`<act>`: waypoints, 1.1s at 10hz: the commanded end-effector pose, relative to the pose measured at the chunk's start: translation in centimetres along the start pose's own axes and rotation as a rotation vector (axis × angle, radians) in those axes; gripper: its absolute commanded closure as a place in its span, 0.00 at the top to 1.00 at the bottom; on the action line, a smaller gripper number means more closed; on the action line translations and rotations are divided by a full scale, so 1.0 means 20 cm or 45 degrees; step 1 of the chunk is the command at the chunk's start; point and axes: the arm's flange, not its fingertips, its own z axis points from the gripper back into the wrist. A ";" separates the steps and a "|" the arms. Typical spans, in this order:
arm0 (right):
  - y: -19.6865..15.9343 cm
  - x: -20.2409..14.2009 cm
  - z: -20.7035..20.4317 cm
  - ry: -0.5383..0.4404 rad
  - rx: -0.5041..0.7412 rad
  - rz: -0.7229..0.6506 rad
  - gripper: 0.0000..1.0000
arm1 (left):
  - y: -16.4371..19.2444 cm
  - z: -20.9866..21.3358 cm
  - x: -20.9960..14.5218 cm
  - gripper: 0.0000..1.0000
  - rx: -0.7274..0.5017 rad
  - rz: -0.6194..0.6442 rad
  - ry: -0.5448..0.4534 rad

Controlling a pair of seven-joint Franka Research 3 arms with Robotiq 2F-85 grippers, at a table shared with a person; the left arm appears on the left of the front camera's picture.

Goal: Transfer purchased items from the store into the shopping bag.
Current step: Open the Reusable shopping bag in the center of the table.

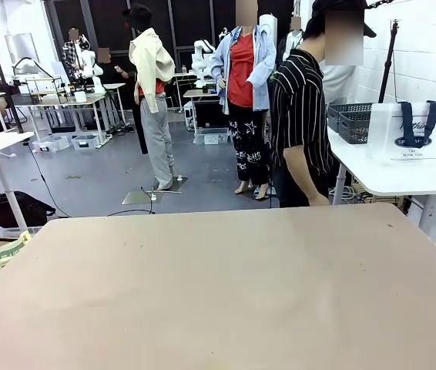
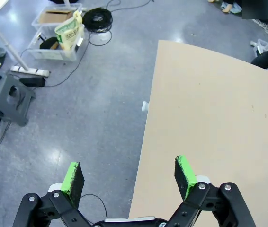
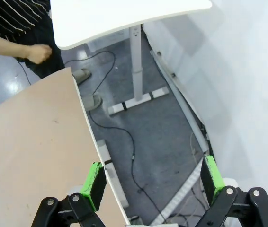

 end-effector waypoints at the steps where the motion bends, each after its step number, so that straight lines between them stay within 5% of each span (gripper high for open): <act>1: 0.01 0.00 0.00 0.010 -0.007 0.015 1.00 | 0.01 0.00 -0.01 1.00 0.014 -0.021 0.012; 11: 0.01 0.00 0.00 0.010 -0.007 0.015 1.00 | 0.01 0.00 -0.01 1.00 0.014 -0.021 0.012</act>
